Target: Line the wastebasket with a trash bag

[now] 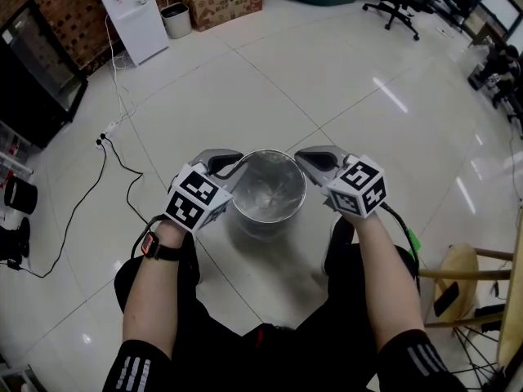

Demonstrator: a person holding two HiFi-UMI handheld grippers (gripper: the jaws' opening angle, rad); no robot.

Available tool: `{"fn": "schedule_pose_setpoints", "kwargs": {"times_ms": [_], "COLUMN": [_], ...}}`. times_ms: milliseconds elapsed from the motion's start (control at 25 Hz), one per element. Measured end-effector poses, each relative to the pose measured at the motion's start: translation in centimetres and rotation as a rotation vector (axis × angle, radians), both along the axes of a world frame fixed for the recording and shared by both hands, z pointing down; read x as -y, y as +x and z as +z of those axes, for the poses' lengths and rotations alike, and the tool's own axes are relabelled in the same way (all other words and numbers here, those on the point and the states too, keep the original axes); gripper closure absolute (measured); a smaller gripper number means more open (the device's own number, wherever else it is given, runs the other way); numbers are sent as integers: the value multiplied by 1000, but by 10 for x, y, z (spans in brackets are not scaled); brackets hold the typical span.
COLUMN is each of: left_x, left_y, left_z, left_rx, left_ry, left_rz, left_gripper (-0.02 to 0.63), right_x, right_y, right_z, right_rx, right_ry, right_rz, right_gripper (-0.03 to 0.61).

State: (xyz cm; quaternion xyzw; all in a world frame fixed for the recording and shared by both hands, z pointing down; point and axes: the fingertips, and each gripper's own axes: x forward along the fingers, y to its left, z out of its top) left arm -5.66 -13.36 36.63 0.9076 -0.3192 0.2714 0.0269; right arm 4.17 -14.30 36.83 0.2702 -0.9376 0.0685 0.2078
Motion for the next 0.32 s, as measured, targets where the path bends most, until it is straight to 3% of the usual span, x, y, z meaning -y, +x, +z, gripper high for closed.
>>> {"fn": "schedule_pose_setpoints", "kwargs": {"times_ms": [320], "left_x": [-12], "left_y": [3], "left_z": [5], "left_rx": [36], "left_ry": [17], "left_rz": [26], "left_gripper": [571], "right_x": [-7], "right_y": [4], "right_z": [9], "right_rx": [-27], "right_ry": [-10], "right_rz": [-13], "right_gripper": [572]}}
